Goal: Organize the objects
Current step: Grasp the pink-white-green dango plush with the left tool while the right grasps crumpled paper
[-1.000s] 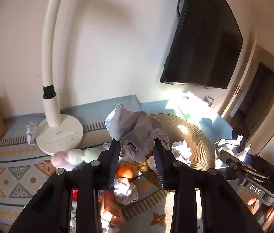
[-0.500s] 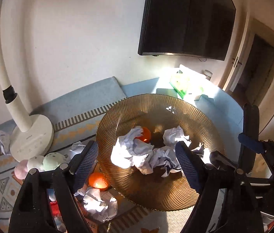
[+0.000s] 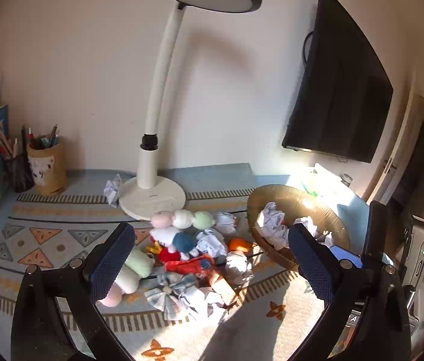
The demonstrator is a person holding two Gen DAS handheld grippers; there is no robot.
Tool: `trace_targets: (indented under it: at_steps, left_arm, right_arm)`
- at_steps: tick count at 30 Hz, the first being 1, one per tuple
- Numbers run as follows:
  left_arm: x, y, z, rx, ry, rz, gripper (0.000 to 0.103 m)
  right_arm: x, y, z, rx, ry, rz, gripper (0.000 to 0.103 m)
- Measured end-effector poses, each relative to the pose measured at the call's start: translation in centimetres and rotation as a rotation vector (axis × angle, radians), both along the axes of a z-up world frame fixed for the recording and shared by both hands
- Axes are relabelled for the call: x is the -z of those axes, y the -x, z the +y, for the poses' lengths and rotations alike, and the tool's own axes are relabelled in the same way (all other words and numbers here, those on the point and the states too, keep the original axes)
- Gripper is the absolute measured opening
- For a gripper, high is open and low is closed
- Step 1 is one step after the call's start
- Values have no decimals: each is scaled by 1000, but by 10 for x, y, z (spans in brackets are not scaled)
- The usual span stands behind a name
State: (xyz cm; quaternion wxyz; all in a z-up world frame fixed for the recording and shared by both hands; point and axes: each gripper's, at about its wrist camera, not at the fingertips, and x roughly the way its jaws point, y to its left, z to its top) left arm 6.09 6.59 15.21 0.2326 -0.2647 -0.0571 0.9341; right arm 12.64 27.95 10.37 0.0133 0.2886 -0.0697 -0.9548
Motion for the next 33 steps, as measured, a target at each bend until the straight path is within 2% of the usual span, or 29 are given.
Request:
trace_targets:
  at_steps: [3,5,7,10,11,13,14,16,20,30,32,33]
  left_arm:
    - [29,-3,-42,-136,6,-8,102]
    - [54,0,-61,-197,26,-34,102]
    - [78,6,-74,-229,39,-69,102]
    - [106,15,-84,-268,52,-94,102]
    - [111,18,-87,-267,42,-102,102]
    - [125,22,-90,-283,30,-133,102]
    - [127,25,-89,-287,37,-162,102]
    - [127,23,-90,-285,24,-149,102]
    - [132,27,-87,-268,41,-186,102]
    - [135,32,-90,-259,15,-228,102]
    - [137,35,-87,-275,44,-252,102]
    - [139,41,-83,-272,90,-287,102]
  right_arm:
    - [27,5,-25,-68,3,19,82]
    - [45,11,-37,-87,0,0,82]
    - [59,20,-41,-98,28,-35,82]
    - [63,26,-47,-64,-24,-50,84]
    - [64,27,-46,-67,-25,-46,90]
    - [68,29,-46,-64,-23,-67,93]
    - [70,31,-46,-57,-27,-79,93]
    - [72,35,-49,-52,-42,-97,93]
    - [78,43,-57,-45,-90,-147,93]
    - [77,38,-61,-80,-112,-137,93]
    - [76,36,-62,-97,-104,-134,93]
    - [76,36,-64,-114,-104,-138,93]
